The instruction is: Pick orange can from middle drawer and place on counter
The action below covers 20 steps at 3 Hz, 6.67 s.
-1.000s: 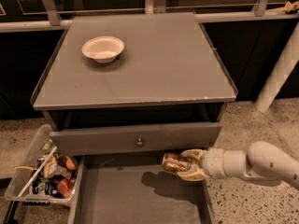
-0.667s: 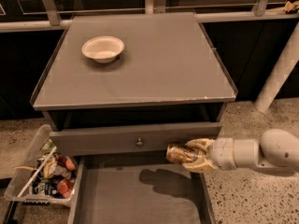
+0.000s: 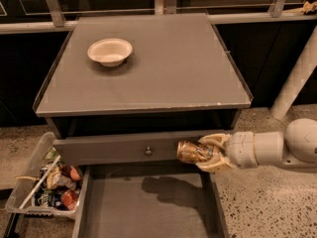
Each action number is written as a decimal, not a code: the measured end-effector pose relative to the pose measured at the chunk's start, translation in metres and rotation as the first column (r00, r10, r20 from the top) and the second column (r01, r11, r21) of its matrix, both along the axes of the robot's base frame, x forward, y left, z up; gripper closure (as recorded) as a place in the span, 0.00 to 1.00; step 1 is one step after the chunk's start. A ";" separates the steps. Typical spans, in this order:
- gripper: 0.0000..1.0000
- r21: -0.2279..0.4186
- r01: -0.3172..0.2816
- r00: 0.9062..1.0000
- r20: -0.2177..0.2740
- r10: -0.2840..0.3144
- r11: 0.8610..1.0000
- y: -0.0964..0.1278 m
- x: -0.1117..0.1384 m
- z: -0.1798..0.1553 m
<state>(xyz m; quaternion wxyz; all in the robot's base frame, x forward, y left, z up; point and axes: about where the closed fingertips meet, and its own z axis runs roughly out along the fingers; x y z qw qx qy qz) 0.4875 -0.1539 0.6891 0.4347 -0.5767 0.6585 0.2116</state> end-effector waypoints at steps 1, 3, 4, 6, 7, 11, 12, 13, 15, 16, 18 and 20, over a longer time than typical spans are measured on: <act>1.00 0.020 -0.014 1.000 0.013 0.014 1.000 0.002 -0.001 0.015; 1.00 0.054 -0.111 0.973 0.207 0.098 0.992 0.017 -0.019 0.143; 1.00 0.025 -0.131 0.944 0.309 0.117 0.991 0.023 -0.006 0.217; 1.00 0.034 -0.115 0.942 0.322 0.098 0.993 0.026 0.008 0.221; 1.00 0.053 -0.089 0.940 0.334 0.067 0.995 0.032 0.042 0.228; 1.00 0.126 0.202 0.952 0.209 -0.225 0.971 0.047 0.140 0.201; 1.00 -0.016 0.219 0.950 0.231 -0.209 0.976 0.054 0.160 0.224; 1.00 -0.097 0.164 0.967 0.210 -0.141 0.982 0.074 0.178 0.228; 1.00 -0.091 0.174 0.967 0.205 -0.153 0.981 0.069 0.184 0.221; 1.00 -0.073 0.202 0.966 0.181 -0.186 0.977 0.057 0.191 0.207; 1.00 -0.051 0.214 0.969 0.133 -0.206 0.975 0.055 0.201 0.182; 0.87 -0.028 0.212 0.974 0.091 -0.209 0.977 0.061 0.208 0.169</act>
Offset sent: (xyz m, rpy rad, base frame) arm -0.0345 0.0101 0.1683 0.0898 -0.2542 0.1136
